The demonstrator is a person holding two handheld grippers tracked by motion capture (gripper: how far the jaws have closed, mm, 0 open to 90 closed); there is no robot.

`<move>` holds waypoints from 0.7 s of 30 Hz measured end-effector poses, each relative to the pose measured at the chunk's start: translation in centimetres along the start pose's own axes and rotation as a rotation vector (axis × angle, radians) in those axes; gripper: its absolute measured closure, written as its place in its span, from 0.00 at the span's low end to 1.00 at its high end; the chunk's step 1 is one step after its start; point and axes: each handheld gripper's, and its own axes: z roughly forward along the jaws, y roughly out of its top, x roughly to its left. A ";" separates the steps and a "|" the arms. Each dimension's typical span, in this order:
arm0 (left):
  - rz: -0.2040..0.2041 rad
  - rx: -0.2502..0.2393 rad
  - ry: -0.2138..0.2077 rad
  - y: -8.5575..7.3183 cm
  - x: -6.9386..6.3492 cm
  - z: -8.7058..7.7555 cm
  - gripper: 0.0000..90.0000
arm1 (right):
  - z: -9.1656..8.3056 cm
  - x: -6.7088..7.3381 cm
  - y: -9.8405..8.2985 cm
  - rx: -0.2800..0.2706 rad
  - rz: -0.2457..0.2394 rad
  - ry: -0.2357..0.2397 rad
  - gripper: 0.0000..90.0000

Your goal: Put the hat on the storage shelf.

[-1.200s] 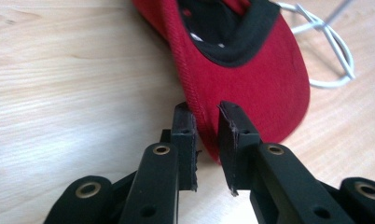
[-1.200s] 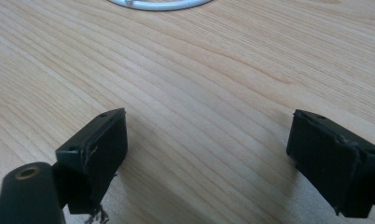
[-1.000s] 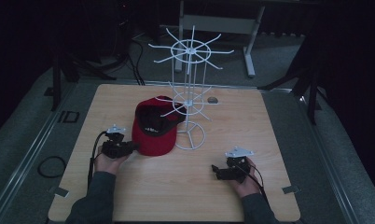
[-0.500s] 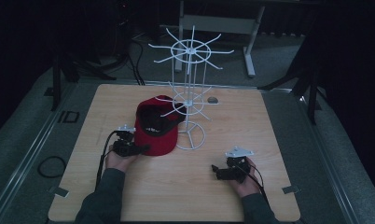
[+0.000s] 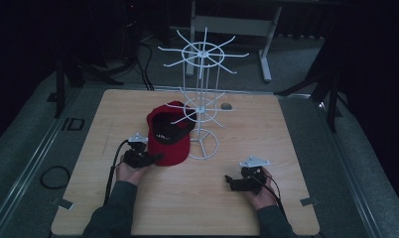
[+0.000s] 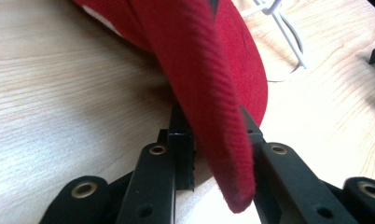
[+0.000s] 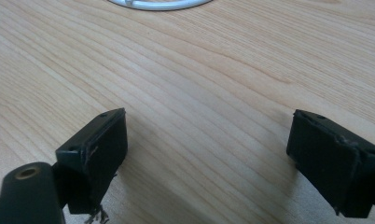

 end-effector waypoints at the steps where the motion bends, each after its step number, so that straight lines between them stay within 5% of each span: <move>1: -0.010 -0.017 -0.002 -0.2 0.0 -0.2 0.87 | 0.0 0.0 0.0 0.000 0.000 0.000 0.14; 4: -0.027 -0.050 0.006 -0.6 0.1 -0.8 0.91 | 0.0 0.0 0.0 0.000 0.001 0.000 0.14; 10: 0.015 -0.078 0.057 -0.5 -0.6 -1.7 0.95 | 0.0 0.0 0.0 0.000 0.001 0.000 0.13; 21: -0.005 -0.118 0.097 -0.5 -0.3 -3.2 0.95 | 0.0 0.0 0.0 0.000 0.001 0.000 0.13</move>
